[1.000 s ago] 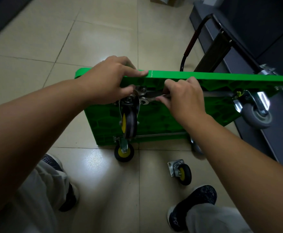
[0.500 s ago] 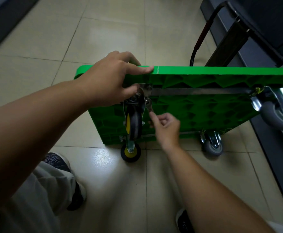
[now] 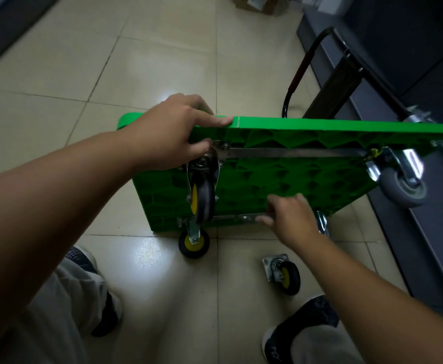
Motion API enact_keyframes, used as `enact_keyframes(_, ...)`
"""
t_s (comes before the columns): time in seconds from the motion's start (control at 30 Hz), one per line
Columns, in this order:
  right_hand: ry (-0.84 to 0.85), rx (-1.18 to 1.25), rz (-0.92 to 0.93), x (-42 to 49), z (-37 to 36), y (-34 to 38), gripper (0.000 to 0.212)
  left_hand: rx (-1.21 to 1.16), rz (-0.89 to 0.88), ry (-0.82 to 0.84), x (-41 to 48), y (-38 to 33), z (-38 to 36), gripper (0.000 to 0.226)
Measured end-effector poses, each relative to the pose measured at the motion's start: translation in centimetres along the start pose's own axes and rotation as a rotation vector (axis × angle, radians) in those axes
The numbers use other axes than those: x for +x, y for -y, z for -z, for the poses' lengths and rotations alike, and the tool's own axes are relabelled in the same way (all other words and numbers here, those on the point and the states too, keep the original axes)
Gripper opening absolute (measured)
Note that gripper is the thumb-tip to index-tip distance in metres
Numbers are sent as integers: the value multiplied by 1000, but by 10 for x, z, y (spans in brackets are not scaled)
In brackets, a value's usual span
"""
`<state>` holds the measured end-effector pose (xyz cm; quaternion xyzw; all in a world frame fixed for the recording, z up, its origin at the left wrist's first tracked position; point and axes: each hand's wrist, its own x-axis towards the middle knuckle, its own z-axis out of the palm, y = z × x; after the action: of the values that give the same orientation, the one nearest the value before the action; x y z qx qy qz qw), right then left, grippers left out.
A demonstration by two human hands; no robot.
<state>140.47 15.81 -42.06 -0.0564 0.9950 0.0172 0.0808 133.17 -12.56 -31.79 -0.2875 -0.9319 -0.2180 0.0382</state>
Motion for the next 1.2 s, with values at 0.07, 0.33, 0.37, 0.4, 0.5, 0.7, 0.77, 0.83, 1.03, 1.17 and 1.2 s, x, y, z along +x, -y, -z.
enact_keyframes(0.07, -256, 73, 75, 2, 29, 3, 36, 5, -1, -1, -1, -1, -1, 55)
enact_keyframes(0.33, -653, -4, 194, 30, 89, 34, 35, 6, -8, -8, -1, -1, -2, 55)
enact_keyframes(0.37, -651, -6, 198, 32, 90, 34, 35, 9, -6, -7, -1, -1, -2, 54)
enact_keyframes(0.4, -642, -5, 208, 33, 90, 33, 35, 10, -5, -5, -1, -1, -1, 54)
enact_keyframes(0.5, -597, -25, 259, 36, 92, 26, 37, 8, 6, 9, -1, -3, 0, 54)
enact_keyframes(0.7, -658, -31, 233, 40, 78, 35, 41, 12, 19, -5, -1, -6, 1, 54)
enact_keyframes(0.77, -682, -48, 222, 41, 71, 38, 41, 21, 15, -8, -1, -6, 2, 54)
enact_keyframes(0.83, -718, -56, 202, 42, 65, 37, 40, 20, 12, -11, -1, -7, 2, 54)
enact_keyframes(1.03, -799, 35, 217, 46, 51, 30, 39, 22, 18, -16, -2, -6, 0, 54)
enact_keyframes(1.17, -527, 555, -61, 48, 11, 30, 33, 36, 26, -13, -2, -5, -1, 54)
enact_keyframes(1.2, -410, 808, -152, 48, 1, 34, 31, 40, 27, -10, -2, -5, -1, 55)
